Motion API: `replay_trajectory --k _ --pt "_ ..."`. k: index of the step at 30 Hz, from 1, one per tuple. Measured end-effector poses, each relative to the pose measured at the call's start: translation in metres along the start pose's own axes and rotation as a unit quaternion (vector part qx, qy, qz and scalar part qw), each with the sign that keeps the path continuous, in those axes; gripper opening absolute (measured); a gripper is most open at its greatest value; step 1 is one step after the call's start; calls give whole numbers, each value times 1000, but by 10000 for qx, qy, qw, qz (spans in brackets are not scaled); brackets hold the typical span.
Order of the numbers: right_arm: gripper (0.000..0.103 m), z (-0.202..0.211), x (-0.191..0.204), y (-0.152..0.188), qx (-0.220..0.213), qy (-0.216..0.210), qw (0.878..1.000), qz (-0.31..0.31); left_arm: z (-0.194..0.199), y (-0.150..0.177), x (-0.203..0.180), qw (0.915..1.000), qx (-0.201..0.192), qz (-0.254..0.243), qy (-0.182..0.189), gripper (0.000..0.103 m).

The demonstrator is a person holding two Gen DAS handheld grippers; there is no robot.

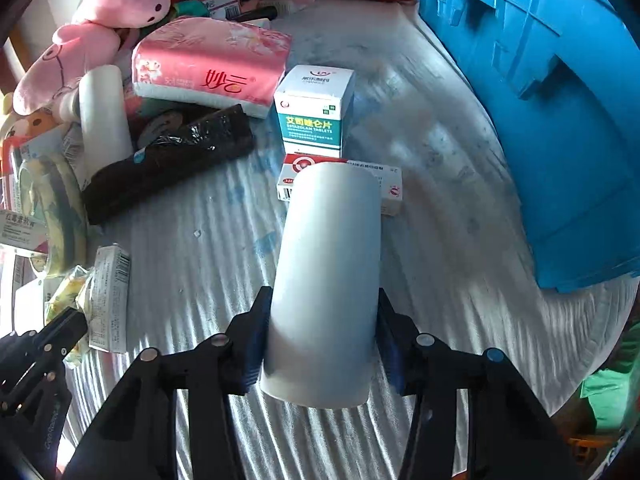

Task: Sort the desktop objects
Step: 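Grasp the yellow snack packet with the left tool while the right tool grasps the white paper roll, then lift the snack packet with the left tool while the right tool lifts the paper roll toward the crate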

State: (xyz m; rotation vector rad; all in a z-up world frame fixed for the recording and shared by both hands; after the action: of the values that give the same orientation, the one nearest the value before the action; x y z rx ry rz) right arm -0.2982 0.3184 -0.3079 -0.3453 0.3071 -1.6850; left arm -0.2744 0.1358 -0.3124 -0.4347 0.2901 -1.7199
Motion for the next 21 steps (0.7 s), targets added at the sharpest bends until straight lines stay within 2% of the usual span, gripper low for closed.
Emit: replay_trajectory --k 4,21 --pt "48 6 1 -3 -92 -45 9999 107 3 -3 -2 9999 -25 23 -147 6" --pt "47 36 14 -10 -102 -157 9977 648 20 -13 1 9992 -73 288 -281 2"
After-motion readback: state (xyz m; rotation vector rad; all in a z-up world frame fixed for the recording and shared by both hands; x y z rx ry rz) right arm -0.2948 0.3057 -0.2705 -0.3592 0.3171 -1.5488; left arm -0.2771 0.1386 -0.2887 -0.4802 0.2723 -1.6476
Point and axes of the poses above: each gripper's, at about its wrist camera, not at the fingertips, and z roughly against the way its jaws point, x to its left, y to its underside, the point moved 9 cm from there along -z, roughly the way its jaws point, and after that the axes turned 7 degrees about -z, right-handed, at the moved point
